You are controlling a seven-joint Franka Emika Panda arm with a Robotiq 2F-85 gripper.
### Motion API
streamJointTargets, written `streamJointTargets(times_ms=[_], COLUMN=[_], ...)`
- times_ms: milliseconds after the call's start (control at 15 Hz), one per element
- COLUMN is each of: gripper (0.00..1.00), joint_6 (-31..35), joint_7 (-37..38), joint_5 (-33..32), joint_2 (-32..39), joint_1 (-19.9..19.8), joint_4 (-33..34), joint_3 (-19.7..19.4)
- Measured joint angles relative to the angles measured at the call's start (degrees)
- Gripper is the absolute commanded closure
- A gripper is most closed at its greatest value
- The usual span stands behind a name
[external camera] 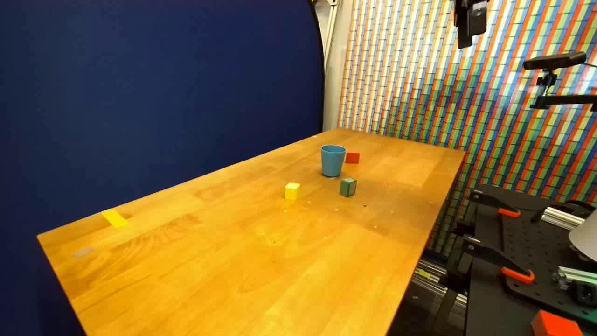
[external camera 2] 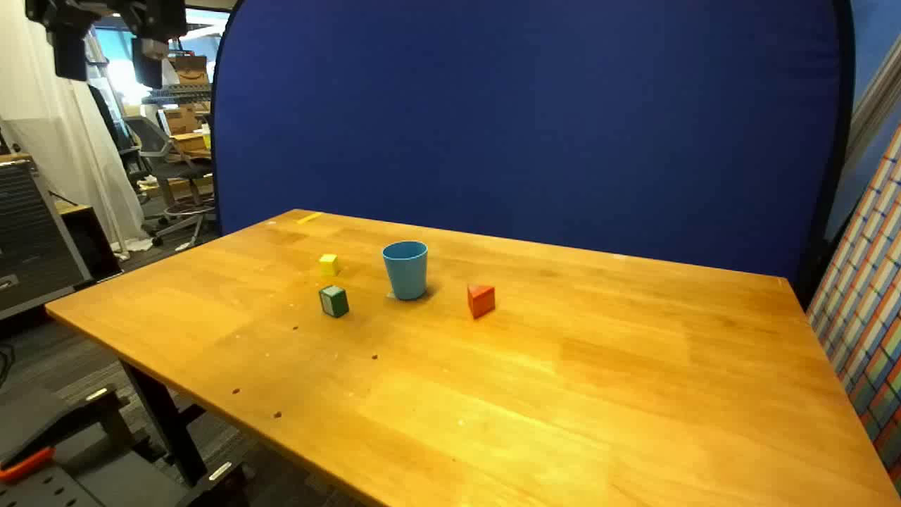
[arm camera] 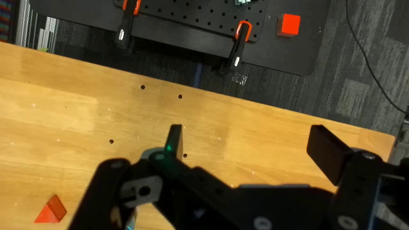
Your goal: Put the yellow cube inside the blue cup
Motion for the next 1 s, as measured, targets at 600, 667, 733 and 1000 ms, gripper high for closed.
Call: streamJointTargets(times_ms=[600,667,733,1000], gripper=[0.00,0.00,0.00,0.00], joint_6=[0.0,0.0,0.0,0.0], joint_7=[0.0,0.0,0.0,0.0], joint_5=[0.0,0.0,0.0,0.0], joint_2=[-0.1,-0.1,-0.1,-0.1], joint_1=[0.0,0.0,0.0,0.0], joint_4=[0.7,0.7,0.7,0.7], joint_3=[0.0,0.0,0.0,0.0])
